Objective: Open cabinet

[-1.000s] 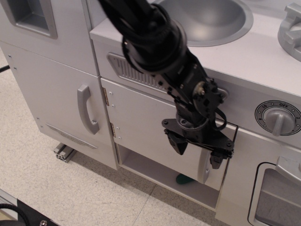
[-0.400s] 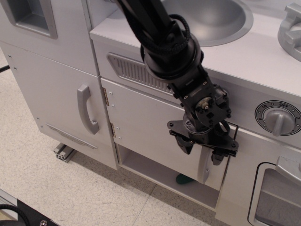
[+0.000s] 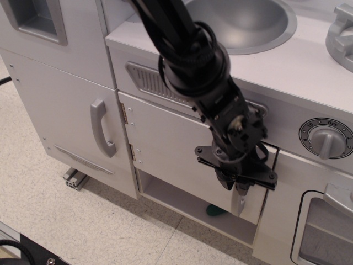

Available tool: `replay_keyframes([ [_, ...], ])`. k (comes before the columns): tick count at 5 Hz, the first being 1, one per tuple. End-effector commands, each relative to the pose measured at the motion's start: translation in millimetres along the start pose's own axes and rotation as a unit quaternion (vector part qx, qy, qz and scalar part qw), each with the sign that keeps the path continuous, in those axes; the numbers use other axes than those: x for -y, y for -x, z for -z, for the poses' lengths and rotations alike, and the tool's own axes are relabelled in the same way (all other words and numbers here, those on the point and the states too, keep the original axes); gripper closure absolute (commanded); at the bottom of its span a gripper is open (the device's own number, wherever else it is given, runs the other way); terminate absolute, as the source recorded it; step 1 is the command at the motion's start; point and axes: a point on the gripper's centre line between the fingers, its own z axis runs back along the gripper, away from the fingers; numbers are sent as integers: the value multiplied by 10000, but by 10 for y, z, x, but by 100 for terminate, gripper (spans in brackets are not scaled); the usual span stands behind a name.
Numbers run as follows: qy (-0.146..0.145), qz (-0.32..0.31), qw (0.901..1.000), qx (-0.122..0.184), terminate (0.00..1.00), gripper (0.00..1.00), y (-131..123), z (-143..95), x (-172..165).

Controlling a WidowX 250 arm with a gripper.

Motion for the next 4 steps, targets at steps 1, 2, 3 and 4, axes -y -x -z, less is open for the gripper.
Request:
replay_keyframes([
  [1, 236, 235, 9993, -153, 0, 100, 228, -282, -170],
  [2, 251, 422, 9986, -178, 0, 100, 365, -388, -277],
  [3, 203, 481, 9982, -301, 0, 0, 394, -573, -312],
  [4, 302, 342, 9981, -417, 0, 0, 252, -908, -197],
])
